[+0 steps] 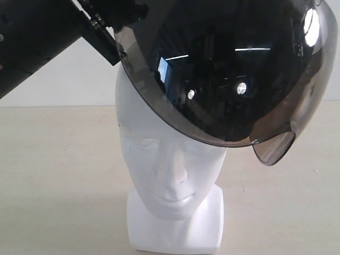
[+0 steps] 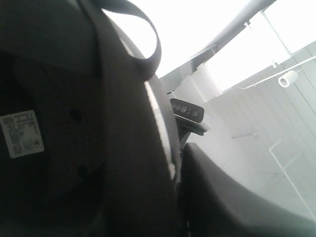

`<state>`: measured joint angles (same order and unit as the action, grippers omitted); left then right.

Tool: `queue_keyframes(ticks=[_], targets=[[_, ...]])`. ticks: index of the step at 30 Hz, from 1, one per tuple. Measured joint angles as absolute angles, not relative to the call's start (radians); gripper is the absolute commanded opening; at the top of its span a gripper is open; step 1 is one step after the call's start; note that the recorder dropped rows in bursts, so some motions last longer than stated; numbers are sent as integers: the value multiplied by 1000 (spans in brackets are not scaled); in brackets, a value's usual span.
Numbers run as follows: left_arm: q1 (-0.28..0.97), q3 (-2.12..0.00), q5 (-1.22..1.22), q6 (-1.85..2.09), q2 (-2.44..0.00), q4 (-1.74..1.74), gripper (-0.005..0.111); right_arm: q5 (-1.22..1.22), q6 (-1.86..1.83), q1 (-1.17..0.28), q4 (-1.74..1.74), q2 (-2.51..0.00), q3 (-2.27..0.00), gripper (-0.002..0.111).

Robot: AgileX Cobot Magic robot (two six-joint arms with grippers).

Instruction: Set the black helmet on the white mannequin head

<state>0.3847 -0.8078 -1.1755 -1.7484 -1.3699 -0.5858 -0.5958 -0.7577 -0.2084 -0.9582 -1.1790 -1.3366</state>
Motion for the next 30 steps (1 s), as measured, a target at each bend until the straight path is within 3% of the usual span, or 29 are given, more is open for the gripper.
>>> queue_keyframes(ticks=[30], targets=[[300, -796, -1154, -1776, -1364, -653, 4, -664, -789, -201, -1062, -1251, -1352, 0]])
